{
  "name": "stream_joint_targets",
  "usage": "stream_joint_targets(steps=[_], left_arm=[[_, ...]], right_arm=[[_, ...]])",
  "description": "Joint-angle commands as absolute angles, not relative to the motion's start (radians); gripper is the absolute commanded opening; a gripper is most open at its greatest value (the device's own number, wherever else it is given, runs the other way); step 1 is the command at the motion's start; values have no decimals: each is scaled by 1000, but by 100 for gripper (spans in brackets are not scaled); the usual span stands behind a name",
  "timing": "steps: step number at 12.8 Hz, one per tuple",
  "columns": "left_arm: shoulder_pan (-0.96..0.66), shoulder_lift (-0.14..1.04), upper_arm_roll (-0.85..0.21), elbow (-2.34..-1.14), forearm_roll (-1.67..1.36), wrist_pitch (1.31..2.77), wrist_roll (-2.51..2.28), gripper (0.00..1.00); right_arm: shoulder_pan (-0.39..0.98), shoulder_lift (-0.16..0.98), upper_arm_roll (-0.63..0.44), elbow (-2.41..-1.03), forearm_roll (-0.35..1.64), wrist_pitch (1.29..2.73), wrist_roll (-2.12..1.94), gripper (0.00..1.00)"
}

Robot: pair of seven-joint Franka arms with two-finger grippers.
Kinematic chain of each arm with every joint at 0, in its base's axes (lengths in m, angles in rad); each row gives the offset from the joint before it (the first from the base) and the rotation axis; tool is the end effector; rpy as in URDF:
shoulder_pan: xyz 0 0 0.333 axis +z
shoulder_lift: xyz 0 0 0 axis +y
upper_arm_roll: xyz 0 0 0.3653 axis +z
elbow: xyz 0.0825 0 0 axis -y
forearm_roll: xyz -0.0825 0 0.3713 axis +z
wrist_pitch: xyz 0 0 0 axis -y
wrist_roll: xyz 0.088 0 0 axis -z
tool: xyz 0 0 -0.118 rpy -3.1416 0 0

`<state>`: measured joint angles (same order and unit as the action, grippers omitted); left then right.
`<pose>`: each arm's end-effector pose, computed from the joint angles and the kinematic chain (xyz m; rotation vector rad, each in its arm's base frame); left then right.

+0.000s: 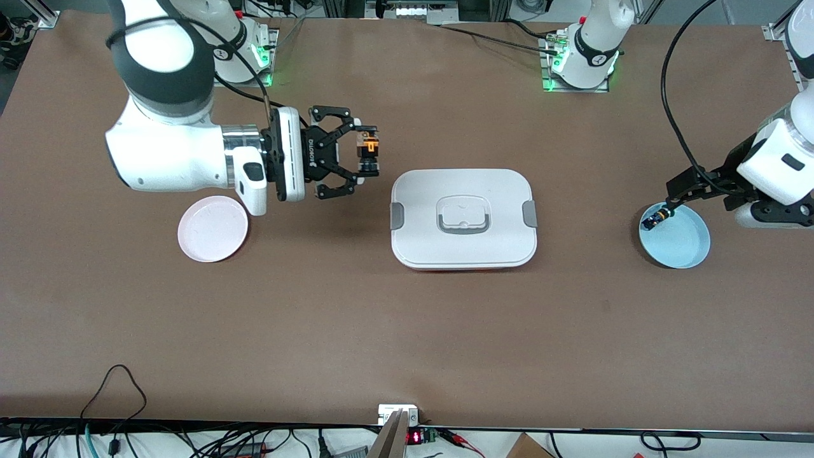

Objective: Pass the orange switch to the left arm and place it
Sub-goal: 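Carry the switch over the box while the left gripper reaches toward it, then close the left gripper on the switch beside the right gripper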

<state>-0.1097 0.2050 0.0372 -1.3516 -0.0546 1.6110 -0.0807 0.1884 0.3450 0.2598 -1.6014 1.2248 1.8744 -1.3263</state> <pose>0.6172 -0.0540 0.6488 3.0895 0.0122 0.0784 0.5857 0.3418 0.5320 -1.5479 -1.1721 -0.5229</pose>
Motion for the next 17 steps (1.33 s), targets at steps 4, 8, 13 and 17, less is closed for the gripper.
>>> stream_joint_targets(steps=[4, 8, 13, 17], left_arm=[[-113, 253, 51, -1394, -224, 1603, -77, 100], [-190, 276, 41, -1433, -225, 1595, 10, 100], [-141, 291, 52, -1630, -846, 1595, 81, 100], [-228, 258, 41, -1750, -1250, 1687, -33, 100]], right_arm=[[244, 406, 258, -1660, 1579, 1898, -1618, 10], [279, 429, 256, -1660, 1706, 1925, -1723, 10], [333, 445, 255, -1658, 1790, 1994, -1783, 10], [322, 436, 255, -1655, 1773, 2084, -1859, 9]])
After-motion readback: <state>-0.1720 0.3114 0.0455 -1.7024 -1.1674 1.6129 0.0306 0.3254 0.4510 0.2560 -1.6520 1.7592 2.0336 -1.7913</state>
